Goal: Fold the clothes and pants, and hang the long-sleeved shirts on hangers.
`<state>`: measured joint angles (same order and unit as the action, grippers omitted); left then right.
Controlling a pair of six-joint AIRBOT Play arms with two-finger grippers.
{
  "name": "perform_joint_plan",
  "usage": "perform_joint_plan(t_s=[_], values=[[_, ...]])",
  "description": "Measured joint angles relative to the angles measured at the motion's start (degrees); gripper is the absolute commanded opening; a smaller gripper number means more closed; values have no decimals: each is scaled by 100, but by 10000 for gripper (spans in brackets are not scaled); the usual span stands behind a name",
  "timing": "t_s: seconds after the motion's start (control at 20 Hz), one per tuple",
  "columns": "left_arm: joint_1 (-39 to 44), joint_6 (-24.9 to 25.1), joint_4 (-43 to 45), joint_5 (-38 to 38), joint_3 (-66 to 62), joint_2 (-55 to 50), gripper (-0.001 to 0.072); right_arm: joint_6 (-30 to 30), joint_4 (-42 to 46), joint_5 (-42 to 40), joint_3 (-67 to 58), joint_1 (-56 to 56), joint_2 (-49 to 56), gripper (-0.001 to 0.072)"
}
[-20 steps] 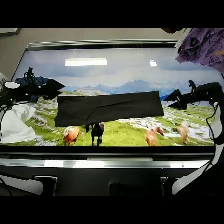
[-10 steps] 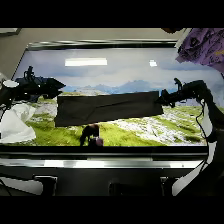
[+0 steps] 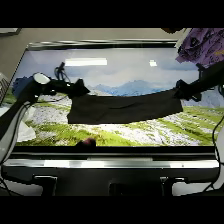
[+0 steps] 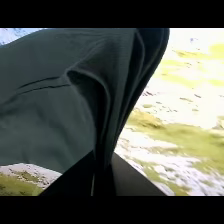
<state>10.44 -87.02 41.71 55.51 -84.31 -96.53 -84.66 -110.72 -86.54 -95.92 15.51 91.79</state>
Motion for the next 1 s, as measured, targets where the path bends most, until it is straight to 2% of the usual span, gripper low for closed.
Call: perform_joint_plan(t_s=[0.25,0.5,0.8,1.0], values=[[1709,-1108,387,-1233,-101,-363,15,334,426,-164,0,0,-798,39],[2944,-1939,503,-1751,-874,-1259,15,402,511,-264,0,-2,-1152,39],[3556,-2758,538,-1869,-2181,-2404,16,376,511,-208,-83,-2,-1314,39],[3580,-3003,544,-1906,-2649,-2796,15,330,514,-184,-138,-2,-1449,39]])
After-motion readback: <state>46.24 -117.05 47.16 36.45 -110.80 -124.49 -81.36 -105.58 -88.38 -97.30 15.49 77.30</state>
